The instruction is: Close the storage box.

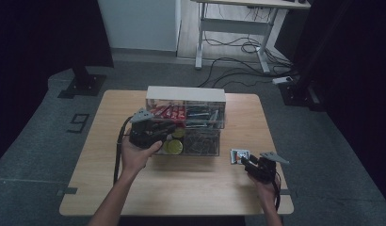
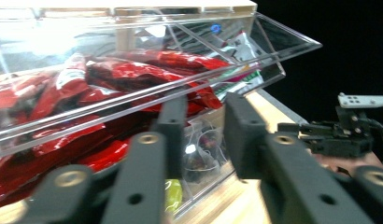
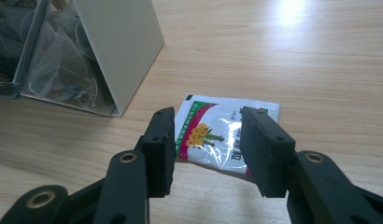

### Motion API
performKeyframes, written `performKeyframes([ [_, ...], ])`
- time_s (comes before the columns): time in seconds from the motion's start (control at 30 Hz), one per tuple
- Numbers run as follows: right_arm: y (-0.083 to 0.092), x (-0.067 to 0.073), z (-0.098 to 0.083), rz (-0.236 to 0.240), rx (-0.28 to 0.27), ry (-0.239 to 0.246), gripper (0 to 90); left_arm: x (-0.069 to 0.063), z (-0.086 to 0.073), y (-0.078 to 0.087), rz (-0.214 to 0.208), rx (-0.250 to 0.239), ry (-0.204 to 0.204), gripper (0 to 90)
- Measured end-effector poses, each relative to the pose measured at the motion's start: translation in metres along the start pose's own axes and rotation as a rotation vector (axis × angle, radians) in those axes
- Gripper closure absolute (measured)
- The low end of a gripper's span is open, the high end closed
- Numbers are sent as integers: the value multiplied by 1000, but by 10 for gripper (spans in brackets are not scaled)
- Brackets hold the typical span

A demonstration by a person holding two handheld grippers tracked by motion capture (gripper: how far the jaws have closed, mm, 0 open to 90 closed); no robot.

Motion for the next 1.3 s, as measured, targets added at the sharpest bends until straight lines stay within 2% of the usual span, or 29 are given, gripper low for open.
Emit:
performKeyframes([
  [0.33,1,8,2,36,-17,16,509,-1,-16,12,-11,-4,-9,519],
  [0.53,1,15,3,59,-25,39,485,1,-29,20,-2,-12,-17,489],
  [0.77,1,26,3,91,-28,81,444,9,-55,28,38,-13,-52,459],
  [0.9,1,31,2,106,-29,102,422,18,-75,29,63,-1,-57,445],
  [1.03,0,35,-1,112,-22,122,407,31,-97,26,71,13,-23,437],
  [1.3,5,35,-9,100,-6,138,392,57,-133,14,115,70,2,430],
])
Point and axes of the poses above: each handheld gripper's, and its own axes: y roughly backward along the jaws, z roughly out of its top, x roughly to its left, the point moved 10 cm from there along -y, roughly forward along the jaws, and after that the axes turned 3 degrees about y, right-handed, at the moved point
